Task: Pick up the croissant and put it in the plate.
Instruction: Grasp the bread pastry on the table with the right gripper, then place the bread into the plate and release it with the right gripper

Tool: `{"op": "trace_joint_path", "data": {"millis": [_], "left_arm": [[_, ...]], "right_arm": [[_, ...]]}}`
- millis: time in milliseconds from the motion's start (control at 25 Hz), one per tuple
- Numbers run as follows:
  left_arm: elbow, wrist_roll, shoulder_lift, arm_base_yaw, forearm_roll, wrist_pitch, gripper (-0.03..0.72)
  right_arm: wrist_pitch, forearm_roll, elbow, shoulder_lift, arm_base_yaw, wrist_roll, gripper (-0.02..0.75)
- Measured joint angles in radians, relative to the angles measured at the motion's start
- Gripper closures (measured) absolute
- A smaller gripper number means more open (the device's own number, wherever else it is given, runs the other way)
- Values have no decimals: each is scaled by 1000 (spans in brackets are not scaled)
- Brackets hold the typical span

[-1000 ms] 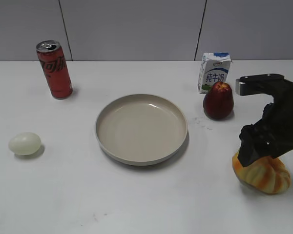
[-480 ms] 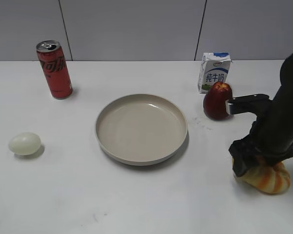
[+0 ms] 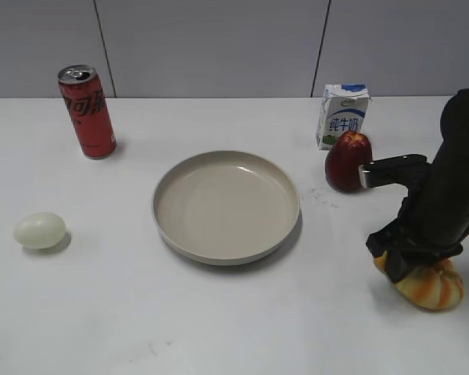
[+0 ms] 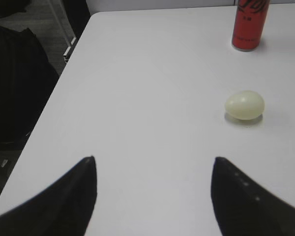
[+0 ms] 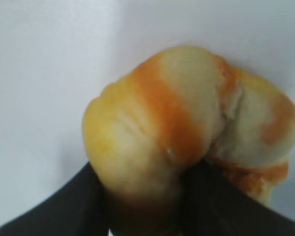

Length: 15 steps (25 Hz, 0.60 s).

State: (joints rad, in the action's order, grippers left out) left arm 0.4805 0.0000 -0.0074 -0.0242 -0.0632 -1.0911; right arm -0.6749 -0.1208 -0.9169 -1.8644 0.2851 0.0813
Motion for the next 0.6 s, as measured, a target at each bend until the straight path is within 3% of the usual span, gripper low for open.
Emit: {"op": "trace_joint_path", "data": {"millis": [200, 360, 600], "left_arm": [[0, 0, 0, 0, 0, 0, 137], [0, 0, 0, 0, 0, 0, 137], [0, 0, 0, 0, 0, 0, 137]], "right_arm": [[-100, 18, -103, 4, 29, 26, 484], [-209, 42, -289, 7, 132, 54, 484], [-184, 45, -584, -20, 311, 134, 486]]}}
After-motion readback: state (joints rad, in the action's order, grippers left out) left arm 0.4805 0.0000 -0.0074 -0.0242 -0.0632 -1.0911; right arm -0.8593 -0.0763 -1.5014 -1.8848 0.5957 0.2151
